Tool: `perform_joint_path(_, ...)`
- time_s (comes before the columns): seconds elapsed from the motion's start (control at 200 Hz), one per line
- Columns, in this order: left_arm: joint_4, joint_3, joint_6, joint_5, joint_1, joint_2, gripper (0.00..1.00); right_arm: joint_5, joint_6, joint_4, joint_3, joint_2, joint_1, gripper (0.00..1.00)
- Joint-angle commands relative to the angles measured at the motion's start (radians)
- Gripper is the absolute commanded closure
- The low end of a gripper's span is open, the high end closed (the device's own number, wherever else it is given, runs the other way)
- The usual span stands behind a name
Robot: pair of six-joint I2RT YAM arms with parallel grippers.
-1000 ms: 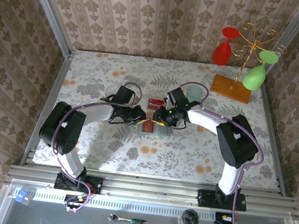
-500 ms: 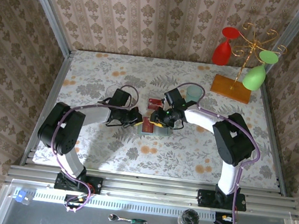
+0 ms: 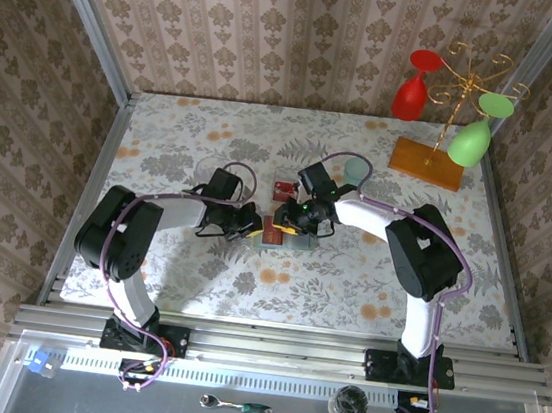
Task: Take the credit cards out of the card holder
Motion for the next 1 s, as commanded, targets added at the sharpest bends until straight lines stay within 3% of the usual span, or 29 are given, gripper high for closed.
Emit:
perform_joint_path(0.0,-0.037,-0.005,0.031,-0.017,0.01,0.021,1.0,-0.023,-0.01,-0.036,0.033,0.019,0.007,0.69)
perform_joint_path(0.34,-0.047,-0.008,0.037,-0.02,0.016,0.021,1.0,-0.023,-0.016,-0.031,0.031,0.054,0.007,0.69)
perform_joint_path(0.795,-0.049,-0.004,0.038,-0.02,0.016,0.036,1.0,-0.065,-0.025,0.006,0.024,0.07,0.007,0.81)
perform_joint_path(0.92,-0.05,-0.003,0.037,-0.021,0.016,0.04,1.0,-0.059,-0.028,0.0,0.026,0.073,0.006,0.8)
perform_joint_path(0.995,-0.049,-0.003,0.037,-0.021,0.016,0.041,1.0,-0.039,-0.029,-0.019,0.029,0.075,0.007,0.74)
